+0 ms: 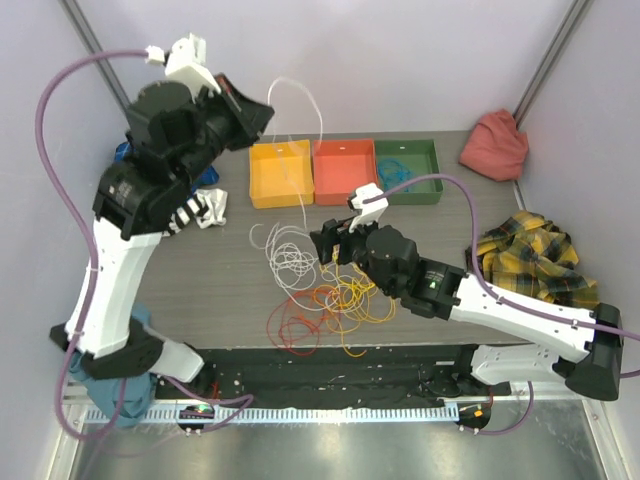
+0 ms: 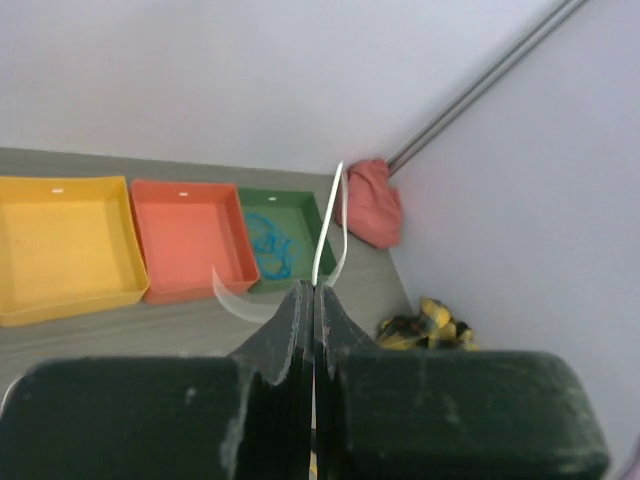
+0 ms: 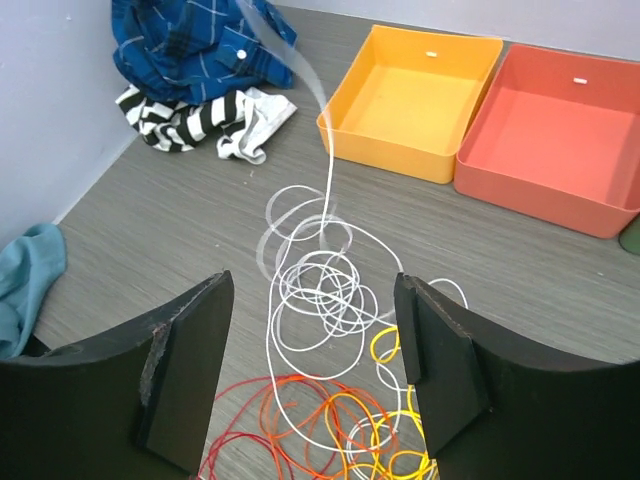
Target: Untangle the cables
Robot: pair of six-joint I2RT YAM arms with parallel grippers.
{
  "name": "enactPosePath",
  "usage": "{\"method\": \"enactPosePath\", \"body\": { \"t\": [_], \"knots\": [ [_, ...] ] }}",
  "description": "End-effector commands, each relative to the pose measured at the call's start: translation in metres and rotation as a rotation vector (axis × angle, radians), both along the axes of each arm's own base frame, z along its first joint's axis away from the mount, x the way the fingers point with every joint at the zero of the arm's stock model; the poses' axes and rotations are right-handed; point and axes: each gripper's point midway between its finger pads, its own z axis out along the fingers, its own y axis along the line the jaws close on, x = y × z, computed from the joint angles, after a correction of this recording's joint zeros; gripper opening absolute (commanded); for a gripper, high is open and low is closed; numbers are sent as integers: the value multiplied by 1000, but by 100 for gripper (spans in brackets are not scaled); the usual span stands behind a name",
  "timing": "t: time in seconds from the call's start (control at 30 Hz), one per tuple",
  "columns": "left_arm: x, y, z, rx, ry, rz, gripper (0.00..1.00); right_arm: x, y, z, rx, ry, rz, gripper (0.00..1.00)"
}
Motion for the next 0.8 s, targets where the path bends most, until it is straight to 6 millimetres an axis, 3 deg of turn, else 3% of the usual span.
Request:
{"method": "enactPosePath", "body": {
  "t": [0.0,0.07,0.17,0.2,0.3,0.53,0.77],
  "knots": [
    [8,-3,-100,100,155,12,0,7,-11,10,47,-44,-63,73],
    [8,-8,-120,97,170,-3,0,8,-12,7,31,-50,-72,74],
    [2,0,-107,106,144,7,0,14,-10,-4,-18,-54,-90,75],
    [-1,3,-91,102,110,10,0,16,-7,-6,-29,-59,-82,74],
    [-4,8,-80,108,99,15,0,18,8,-23,-63,-37,-52,74],
    [-13,1,-72,75,98,-37,0,28,31,-53,-93,-18,-38,74],
    [-24,9,-56,60,66,-38,0,64,40,-70,-102,33,-74,73]
  ]
}}
